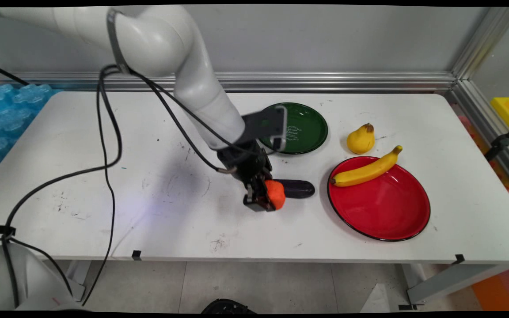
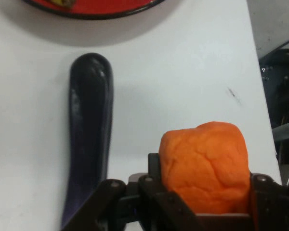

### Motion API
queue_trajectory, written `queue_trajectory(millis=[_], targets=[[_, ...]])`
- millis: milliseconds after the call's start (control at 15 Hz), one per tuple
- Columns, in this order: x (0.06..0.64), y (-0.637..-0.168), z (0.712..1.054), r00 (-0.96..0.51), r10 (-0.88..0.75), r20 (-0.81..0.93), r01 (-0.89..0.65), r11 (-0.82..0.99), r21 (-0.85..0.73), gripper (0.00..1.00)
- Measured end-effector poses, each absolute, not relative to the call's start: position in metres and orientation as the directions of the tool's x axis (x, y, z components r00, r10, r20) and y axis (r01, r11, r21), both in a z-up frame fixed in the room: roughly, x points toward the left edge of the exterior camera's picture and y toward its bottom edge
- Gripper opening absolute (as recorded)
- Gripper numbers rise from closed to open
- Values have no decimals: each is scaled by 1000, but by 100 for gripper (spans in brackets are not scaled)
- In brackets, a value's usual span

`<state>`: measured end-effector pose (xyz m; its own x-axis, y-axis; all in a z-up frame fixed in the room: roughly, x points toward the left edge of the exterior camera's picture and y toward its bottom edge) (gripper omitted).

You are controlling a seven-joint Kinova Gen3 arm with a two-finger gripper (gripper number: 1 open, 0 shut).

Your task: Place the picked object on the table

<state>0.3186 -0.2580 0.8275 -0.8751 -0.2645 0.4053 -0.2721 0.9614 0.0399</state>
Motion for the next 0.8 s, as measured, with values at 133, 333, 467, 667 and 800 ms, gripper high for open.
queue_trajectory(millis=[133,333,467,667,800], targets=[[309,-258,811,-880,-263,395,-268,962,46,0],[296,-259,789,-888,-257,381,-258,965,49,0],[289,-260,777,-893,-252,373,-252,967,49,0],[280,-260,764,-900,-239,364,-240,970,44,0],[276,-259,758,-904,-230,361,-231,972,40,100]])
